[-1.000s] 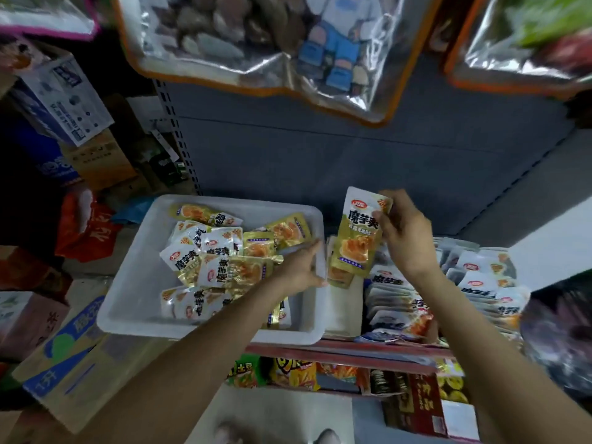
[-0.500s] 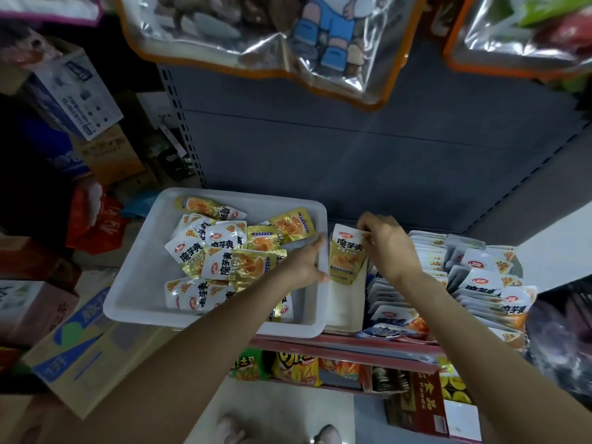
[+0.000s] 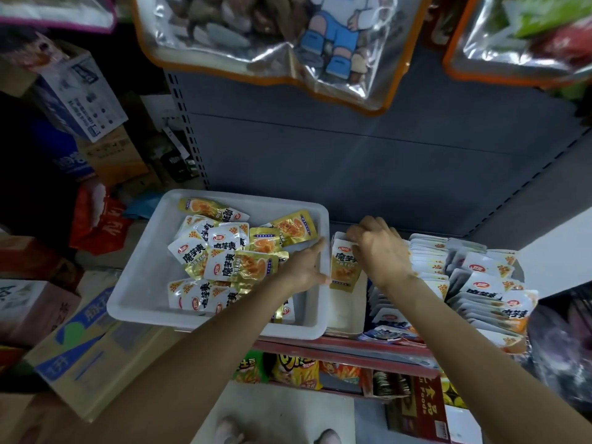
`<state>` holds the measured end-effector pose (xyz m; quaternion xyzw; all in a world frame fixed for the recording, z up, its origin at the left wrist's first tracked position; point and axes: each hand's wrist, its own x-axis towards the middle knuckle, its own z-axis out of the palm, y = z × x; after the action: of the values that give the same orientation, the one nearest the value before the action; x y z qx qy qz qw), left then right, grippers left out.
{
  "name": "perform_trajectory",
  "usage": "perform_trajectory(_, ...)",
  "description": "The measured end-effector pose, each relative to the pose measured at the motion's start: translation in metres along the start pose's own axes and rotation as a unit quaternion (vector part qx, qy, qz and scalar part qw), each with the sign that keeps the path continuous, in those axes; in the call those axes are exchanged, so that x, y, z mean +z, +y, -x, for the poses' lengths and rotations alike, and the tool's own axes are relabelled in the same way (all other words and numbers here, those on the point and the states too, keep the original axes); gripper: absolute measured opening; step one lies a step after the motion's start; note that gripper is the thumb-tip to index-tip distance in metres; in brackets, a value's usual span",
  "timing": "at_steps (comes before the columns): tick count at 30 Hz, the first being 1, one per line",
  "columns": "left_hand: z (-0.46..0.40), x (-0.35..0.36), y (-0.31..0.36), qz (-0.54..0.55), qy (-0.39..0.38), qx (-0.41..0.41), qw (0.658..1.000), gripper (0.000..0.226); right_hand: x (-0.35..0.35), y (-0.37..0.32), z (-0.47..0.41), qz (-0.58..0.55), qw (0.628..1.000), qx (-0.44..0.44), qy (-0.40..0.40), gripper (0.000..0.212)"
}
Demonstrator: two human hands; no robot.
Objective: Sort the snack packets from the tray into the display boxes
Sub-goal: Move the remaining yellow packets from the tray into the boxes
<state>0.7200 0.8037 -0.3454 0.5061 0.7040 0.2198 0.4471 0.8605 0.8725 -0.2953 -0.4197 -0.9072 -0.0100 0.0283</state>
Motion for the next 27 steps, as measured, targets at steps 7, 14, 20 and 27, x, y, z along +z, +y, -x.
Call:
perform_trajectory(7, 0.03, -0.023, -0.053, -0.044, 0.162, -0.008, 0.986, 0.028, 0.002, -0.059, 0.007, -0.135, 0.988, -0.067, -0.039, 0.033)
perform_trajectory(14, 0.047, -0.082, -0.125, -0.158, 0.194, -0.195, 0.948, 0.036, 0.059, -0.121, -0.01, -0.162, 0.962, -0.073, -0.208, 0.041)
perform_trajectory(20, 0.05, -0.092, -0.143, -0.038, 0.189, -0.231, 0.954, 0.022, 0.107, -0.142, -0.016, -0.14, 0.938, -0.092, -0.303, 0.06)
perform_trajectory(27, 0.044, -0.095, -0.139, -0.043, 0.22, -0.229, 0.947, 0.028, 0.107, -0.145, -0.02, -0.108, 0.931, -0.104, -0.332, 0.053)
